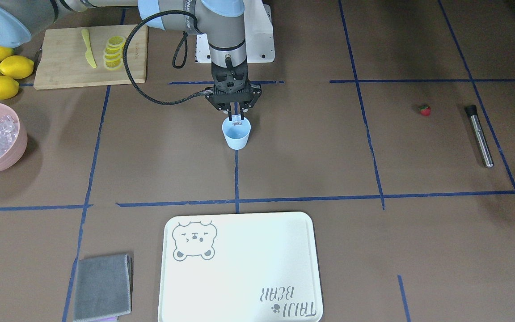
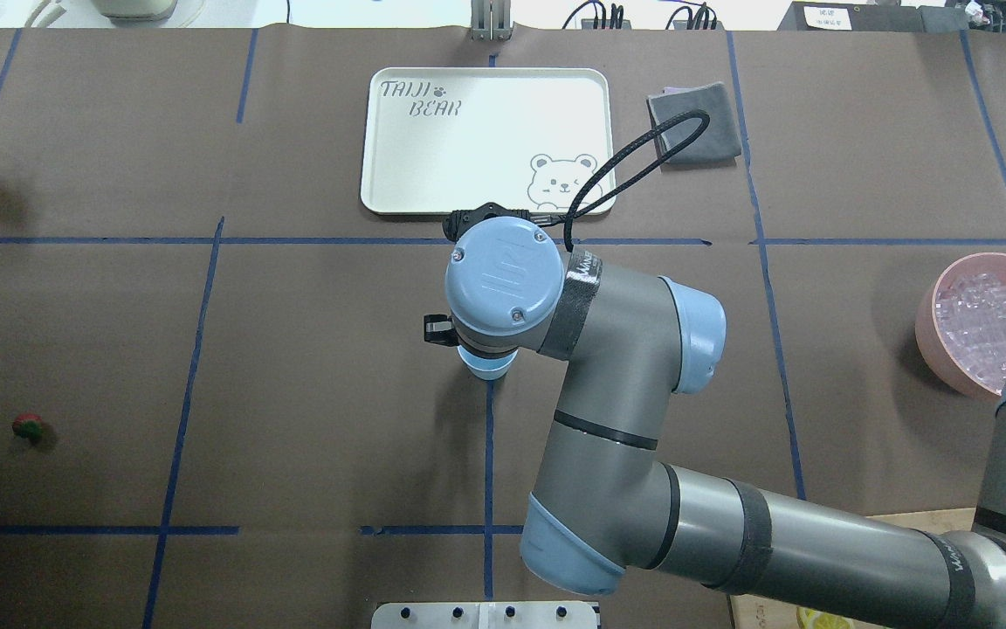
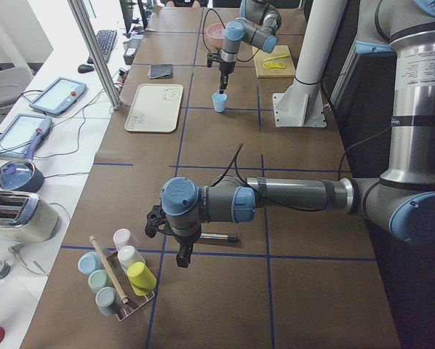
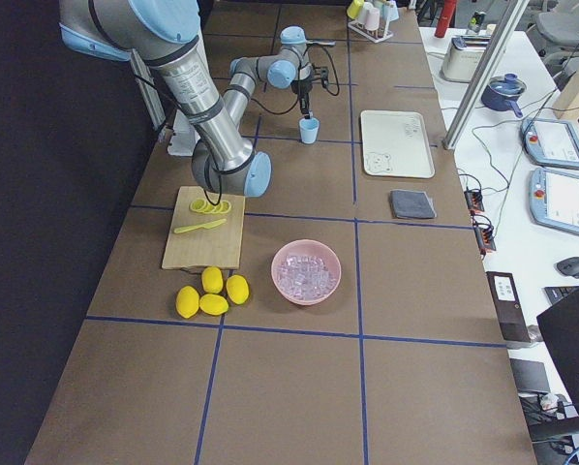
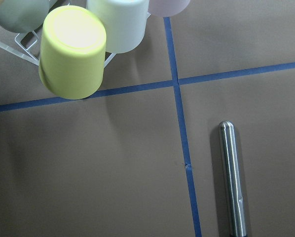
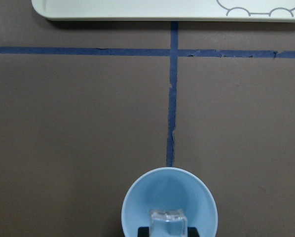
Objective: Mash ice and strawberries in cup
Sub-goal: 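Open the right gripper to drop the ice cube into the cup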
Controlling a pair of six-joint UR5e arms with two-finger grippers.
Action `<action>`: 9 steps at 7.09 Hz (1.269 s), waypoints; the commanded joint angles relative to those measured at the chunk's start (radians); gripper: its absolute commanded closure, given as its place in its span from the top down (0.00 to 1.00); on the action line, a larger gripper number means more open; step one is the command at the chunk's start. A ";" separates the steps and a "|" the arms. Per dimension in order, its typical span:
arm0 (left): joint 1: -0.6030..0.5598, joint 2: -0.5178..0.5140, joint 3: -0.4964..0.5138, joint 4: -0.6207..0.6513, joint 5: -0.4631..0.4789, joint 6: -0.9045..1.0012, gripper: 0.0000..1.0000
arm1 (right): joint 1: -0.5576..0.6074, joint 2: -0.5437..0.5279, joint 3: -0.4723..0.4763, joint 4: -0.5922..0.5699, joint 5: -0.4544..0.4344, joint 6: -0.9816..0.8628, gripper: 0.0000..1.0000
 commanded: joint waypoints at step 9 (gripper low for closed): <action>0.000 0.000 0.001 0.000 0.000 0.000 1.00 | 0.278 -0.319 0.204 -0.003 0.243 -0.372 1.00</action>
